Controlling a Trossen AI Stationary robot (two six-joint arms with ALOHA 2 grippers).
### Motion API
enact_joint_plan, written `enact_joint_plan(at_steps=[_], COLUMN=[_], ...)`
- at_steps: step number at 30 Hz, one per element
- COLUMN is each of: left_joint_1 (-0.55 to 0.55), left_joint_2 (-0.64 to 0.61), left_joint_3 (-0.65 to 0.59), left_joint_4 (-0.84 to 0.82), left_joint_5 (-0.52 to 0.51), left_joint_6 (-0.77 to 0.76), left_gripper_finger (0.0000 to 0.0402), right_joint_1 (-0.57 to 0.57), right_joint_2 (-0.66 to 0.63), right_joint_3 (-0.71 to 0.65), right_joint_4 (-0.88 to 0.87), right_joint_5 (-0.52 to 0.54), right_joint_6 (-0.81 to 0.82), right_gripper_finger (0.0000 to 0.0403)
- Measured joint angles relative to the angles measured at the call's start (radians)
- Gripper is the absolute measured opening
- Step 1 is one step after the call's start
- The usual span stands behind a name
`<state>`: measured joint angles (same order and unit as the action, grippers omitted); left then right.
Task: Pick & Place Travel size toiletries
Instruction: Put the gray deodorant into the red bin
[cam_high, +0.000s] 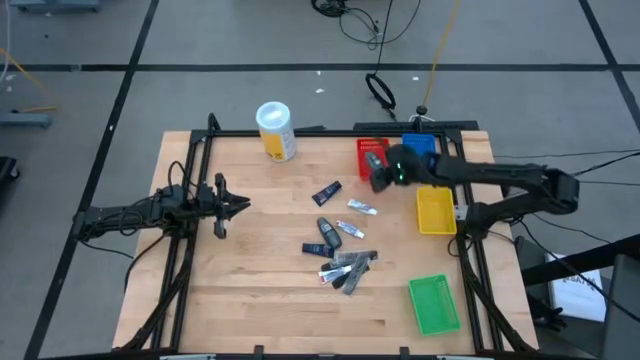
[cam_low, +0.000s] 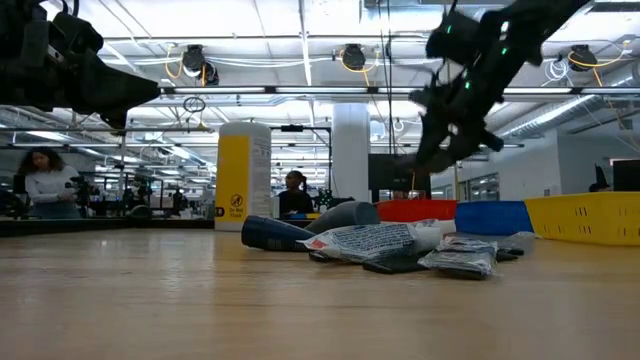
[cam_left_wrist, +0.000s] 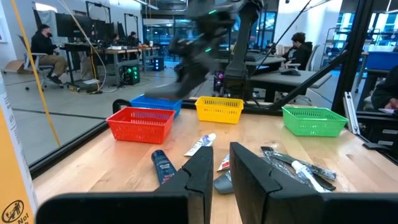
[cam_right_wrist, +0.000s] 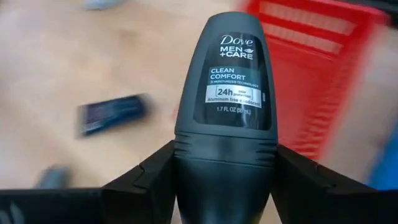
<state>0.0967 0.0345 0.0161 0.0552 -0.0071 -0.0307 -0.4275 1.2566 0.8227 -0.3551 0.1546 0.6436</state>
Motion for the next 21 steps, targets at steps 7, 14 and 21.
enact_joint_plan(at_steps=[7, 14, 21], left_joint_1=[0.000, 0.000, 0.000], left_joint_2=[0.000, 0.000, 0.000], left_joint_3=[0.000, 0.000, 0.000], left_joint_4=[0.000, -0.003, 0.000], left_joint_5=[0.001, 0.008, 0.086], left_joint_6=[0.000, 0.000, 0.000], left_gripper_finger=[0.0051, 0.0051, 0.0051], right_joint_1=[-0.163, -0.171, -0.172], right_joint_2=[0.140, 0.226, 0.261], right_joint_3=[0.001, 0.001, 0.001], right_joint_4=[0.130, 0.168, 0.186], right_joint_5=[-0.134, -0.132, -0.106], right_joint_6=[-0.026, 0.011, 0.004], right_gripper_finger=[0.0194, 0.0195, 0.0231])
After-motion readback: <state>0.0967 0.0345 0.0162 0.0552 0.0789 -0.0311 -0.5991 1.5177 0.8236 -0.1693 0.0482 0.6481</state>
